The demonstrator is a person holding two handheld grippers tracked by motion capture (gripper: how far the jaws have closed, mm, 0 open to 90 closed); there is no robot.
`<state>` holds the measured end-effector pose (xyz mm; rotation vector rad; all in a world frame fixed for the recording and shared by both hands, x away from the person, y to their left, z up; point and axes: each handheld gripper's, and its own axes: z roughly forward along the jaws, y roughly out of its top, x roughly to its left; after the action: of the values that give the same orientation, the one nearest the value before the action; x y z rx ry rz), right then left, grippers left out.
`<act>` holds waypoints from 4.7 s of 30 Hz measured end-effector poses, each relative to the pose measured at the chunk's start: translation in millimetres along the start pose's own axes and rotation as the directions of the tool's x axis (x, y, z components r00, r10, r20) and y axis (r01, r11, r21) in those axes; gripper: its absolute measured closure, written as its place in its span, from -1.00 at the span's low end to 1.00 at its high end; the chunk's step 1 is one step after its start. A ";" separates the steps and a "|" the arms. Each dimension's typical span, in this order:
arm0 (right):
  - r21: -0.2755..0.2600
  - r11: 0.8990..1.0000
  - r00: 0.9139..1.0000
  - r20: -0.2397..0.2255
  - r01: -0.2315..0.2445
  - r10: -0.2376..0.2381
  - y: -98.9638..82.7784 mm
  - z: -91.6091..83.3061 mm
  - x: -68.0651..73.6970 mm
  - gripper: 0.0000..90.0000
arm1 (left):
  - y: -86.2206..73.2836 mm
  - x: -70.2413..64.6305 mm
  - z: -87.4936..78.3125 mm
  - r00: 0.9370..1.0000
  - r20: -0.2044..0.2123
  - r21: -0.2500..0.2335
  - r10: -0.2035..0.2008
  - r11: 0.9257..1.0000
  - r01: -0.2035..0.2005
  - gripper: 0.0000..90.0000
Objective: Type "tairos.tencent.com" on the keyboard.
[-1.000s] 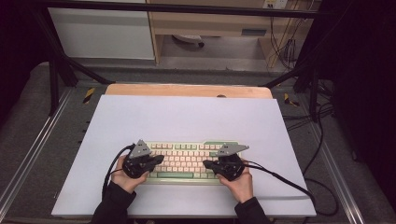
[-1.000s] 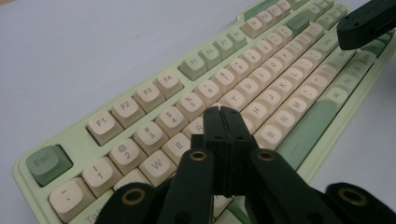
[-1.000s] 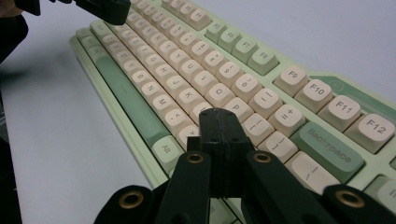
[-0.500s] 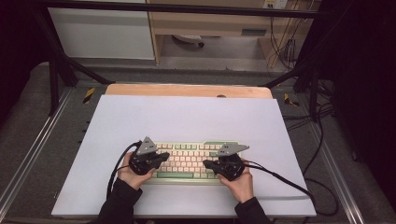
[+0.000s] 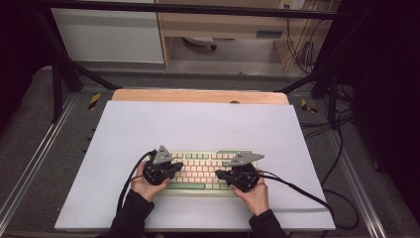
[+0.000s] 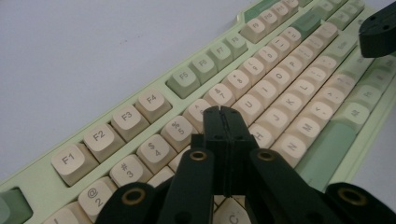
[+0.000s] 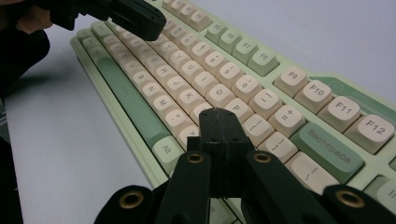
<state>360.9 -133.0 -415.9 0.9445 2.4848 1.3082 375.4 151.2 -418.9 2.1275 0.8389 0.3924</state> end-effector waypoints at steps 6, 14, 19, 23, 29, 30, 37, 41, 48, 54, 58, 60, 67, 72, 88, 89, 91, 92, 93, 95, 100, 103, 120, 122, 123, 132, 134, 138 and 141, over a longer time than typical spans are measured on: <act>0.002 1.000 1.000 -0.002 0.002 -0.002 -0.1 0.1 0.0 1.00 | -0.4 -0.2 4.1 1.000 -0.003 0.001 -0.001 1.000 0.001 1.00; 0.002 1.000 1.000 -0.002 0.002 -0.002 -0.1 0.1 0.0 1.00 | -1.3 0.2 9.4 1.000 -0.012 0.012 0.002 1.000 -0.002 1.00; 0.000 1.000 1.000 0.000 0.001 -0.001 0.0 -0.2 0.1 1.00 | -1.9 -0.7 11.7 1.000 -0.010 0.012 0.008 1.000 -0.008 1.00; 0.000 1.000 1.000 -0.001 0.001 -0.001 0.0 -0.2 0.1 1.00 | -2.5 -1.2 12.9 1.000 -0.011 0.013 0.011 1.000 -0.011 1.00; 0.000 1.000 1.000 -0.002 0.002 -0.002 0.1 -0.5 0.1 1.00 | -3.2 -1.3 13.6 1.000 -0.007 0.016 0.013 1.000 -0.013 1.00; 0.000 1.000 1.000 -0.001 0.001 -0.001 0.1 -0.5 0.2 1.00 | -3.0 -1.2 12.7 1.000 -0.005 0.012 0.013 1.000 -0.012 1.00; -0.003 1.000 1.000 -0.002 0.004 -0.004 0.3 -0.9 0.1 1.00 | -1.7 -1.0 1.7 1.000 0.001 -0.007 0.015 1.000 -0.015 1.00; -0.002 1.000 1.000 -0.002 0.005 -0.005 0.4 -1.4 -0.1 1.00 | -2.4 0.8 -7.6 1.000 0.003 -0.020 0.011 1.000 -0.011 1.00; 0.000 1.000 1.000 -0.004 0.001 -0.001 0.0 -0.5 0.4 1.00 | -8.7 4.9 -18.3 1.000 -0.004 -0.020 0.008 1.000 -0.008 1.00; 0.000 1.000 1.000 -0.005 0.003 -0.003 -0.2 -0.4 0.5 1.00 | -13.8 10.4 -20.1 1.000 -0.015 -0.016 -0.002 1.000 0.002 1.00; 0.003 1.000 1.000 -0.006 0.002 -0.002 -0.3 0.1 0.4 1.00 | -15.1 13.1 -17.6 1.000 -0.023 -0.008 -0.003 1.000 0.003 1.00; 0.004 1.000 1.000 -0.008 0.001 -0.001 -0.5 0.5 0.6 1.00 | -15.4 14.9 -16.5 1.000 -0.026 -0.007 -0.007 1.000 0.007 1.00; 0.005 1.000 1.000 -0.009 0.002 -0.002 -0.9 1.5 0.7 1.00 | -17.2 19.5 -13.4 0.999 -0.040 -0.002 -0.023 1.000 0.023 1.00; 0.007 1.000 1.000 -0.009 0.002 -0.002 -1.0 1.6 0.6 1.00 | -18.1 21.1 -11.6 0.999 -0.043 0.001 -0.028 1.000 0.028 1.00; 0.006 1.000 1.000 -0.009 0.004 -0.004 -0.9 1.3 0.6 1.00 | -21.2 19.6 -6.3 0.999 -0.044 0.016 -0.011 1.000 0.012 1.00; 0.007 1.000 1.000 -0.009 0.005 -0.005 -0.8 1.1 0.5 1.00 | -21.1 19.3 -6.4 0.999 -0.044 0.015 -0.012 1.000 0.012 1.00; 0.005 1.000 1.000 -0.008 0.004 -0.004 -0.6 0.6 0.7 1.00 | -20.8 19.5 -7.3 0.999 -0.043 0.014 -0.014 1.000 0.015 1.00; 0.005 1.000 1.000 -0.008 0.006 -0.006 -0.6 0.3 0.6 1.00 | -20.8 19.4 -7.9 0.999 -0.042 0.014 -0.014 1.000 0.015 1.00; 0.004 1.000 1.000 -0.008 0.004 -0.004 -0.6 0.3 0.7 1.00 | -20.6 19.1 -8.8 0.999 -0.040 0.008 -0.017 1.000 0.017 1.00; 0.005 1.000 1.000 -0.008 0.005 -0.005 -0.5 0.3 0.6 1.00 | -19.6 18.2 -11.1 0.999 -0.035 0.005 -0.015 1.000 0.015 1.00; 0.002 1.000 1.000 -0.011 0.003 -0.003 -0.3 -0.2 1.2 1.00 | -19.5 17.2 -16.9 1.000 -0.026 -0.004 -0.018 1.000 0.018 1.00; -0.001 1.000 1.000 -0.013 0.002 -0.002 0.0 -0.3 1.4 1.00 | -19.6 17.9 -20.5 0.999 -0.025 -0.010 -0.024 1.000 0.024 1.00; -0.011 1.000 1.000 -0.029 0.001 -0.001 4.3 1.2 6.1 1.00 | -35.7 26.6 -44.8 0.998 -0.016 -0.033 -0.057 0.998 0.056 1.00; -0.008 1.000 1.000 -0.031 0.001 -0.001 4.7 2.0 6.7 1.00 | -38.2 27.8 -46.5 0.998 -0.016 -0.031 -0.059 0.998 0.058 1.00; -0.009 1.000 0.999 -0.032 -0.001 0.000 5.1 2.5 7.2 1.00 | -39.4 28.4 -47.1 0.998 -0.018 -0.032 -0.061 0.998 0.061 1.00; -0.003 1.000 0.999 -0.049 0.002 -0.002 10.4 9.6 13.7 1.00 | -44.4 30.9 -50.4 0.998 -0.013 -0.038 -0.069 0.997 0.068 1.00; -0.003 1.000 0.999 -0.051 0.008 -0.008 11.9 10.8 15.6 1.00 | -45.2 31.9 -50.5 0.997 -0.012 -0.040 -0.072 0.997 0.072 1.00; -0.005 1.000 0.998 -0.059 0.009 -0.009 13.6 14.1 18.2 1.00 | -45.6 33.2 -51.3 0.997 -0.015 -0.040 -0.076 0.996 0.075 1.00; 0.003 1.000 0.998 -0.063 0.010 -0.010 15.3 17.3 21.2 1.00 | -45.8 33.4 -50.7 0.997 -0.012 -0.040 -0.076 0.996 0.076 1.00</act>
<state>358.6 -102.0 -411.4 0.9037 2.5361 1.3512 353.5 223.9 -422.4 2.0517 0.9098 0.3812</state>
